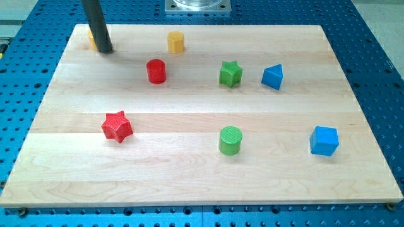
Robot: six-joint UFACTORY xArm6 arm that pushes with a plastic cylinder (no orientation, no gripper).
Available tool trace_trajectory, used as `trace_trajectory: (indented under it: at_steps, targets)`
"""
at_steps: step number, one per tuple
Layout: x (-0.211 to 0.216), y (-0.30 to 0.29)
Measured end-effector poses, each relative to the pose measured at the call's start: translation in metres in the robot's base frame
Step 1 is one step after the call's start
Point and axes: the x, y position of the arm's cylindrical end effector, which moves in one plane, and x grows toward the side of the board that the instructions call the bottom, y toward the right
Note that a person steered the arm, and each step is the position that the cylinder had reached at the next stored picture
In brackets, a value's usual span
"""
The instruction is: Move the hexagon diagonally to the green circle
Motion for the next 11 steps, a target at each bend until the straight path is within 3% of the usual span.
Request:
trace_trajectory:
  at_steps: [3,5,7,8,9,11]
  targets:
    - [-0.02,0.046]
    - [-0.026,0.13]
    - [0.03,0.242]
    - [0.008,0.23]
    - [0.008,0.268]
    - [0.092,0.276]
